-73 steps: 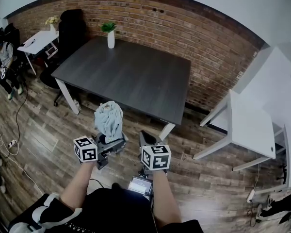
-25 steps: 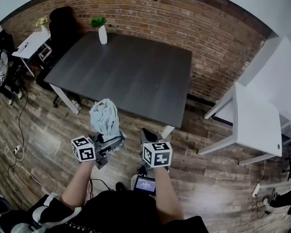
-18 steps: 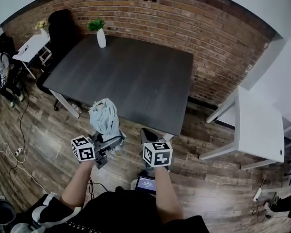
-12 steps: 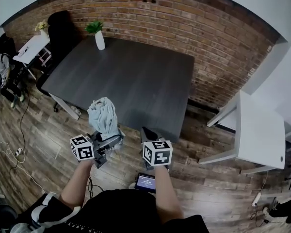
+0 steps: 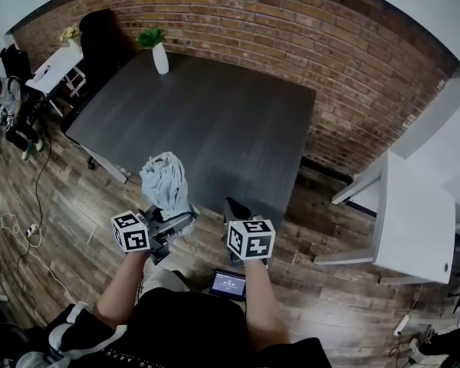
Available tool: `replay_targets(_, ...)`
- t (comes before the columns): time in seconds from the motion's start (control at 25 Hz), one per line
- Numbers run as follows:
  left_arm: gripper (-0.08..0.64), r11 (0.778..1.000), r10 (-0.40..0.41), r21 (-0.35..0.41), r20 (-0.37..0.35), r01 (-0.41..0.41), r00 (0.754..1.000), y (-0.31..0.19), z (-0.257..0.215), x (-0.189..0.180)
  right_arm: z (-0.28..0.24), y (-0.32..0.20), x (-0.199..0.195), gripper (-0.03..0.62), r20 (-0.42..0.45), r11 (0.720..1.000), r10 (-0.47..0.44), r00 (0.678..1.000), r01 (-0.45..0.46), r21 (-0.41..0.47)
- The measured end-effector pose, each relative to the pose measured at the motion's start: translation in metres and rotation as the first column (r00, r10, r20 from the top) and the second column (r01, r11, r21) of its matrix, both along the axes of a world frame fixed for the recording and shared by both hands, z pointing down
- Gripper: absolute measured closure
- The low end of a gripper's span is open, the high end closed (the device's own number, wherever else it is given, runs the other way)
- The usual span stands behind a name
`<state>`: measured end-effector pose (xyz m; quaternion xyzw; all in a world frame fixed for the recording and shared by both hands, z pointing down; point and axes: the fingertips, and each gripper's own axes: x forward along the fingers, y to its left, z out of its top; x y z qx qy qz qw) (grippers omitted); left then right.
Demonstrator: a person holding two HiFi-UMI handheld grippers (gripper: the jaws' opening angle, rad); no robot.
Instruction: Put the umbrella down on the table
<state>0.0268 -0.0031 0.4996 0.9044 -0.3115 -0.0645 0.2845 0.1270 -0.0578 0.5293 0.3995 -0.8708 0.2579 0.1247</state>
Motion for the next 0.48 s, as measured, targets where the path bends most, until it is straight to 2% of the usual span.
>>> replay_targets(0.48, 0.307, 0.999, 0.029, -0.015, -0.032, -0.03, 0.999, -0.055, 0.012, -0.025, 0.011, -0.039, -0.012, 0.581, -0.038, 0.999, 0.05, 0.998, -0.05, -0.019)
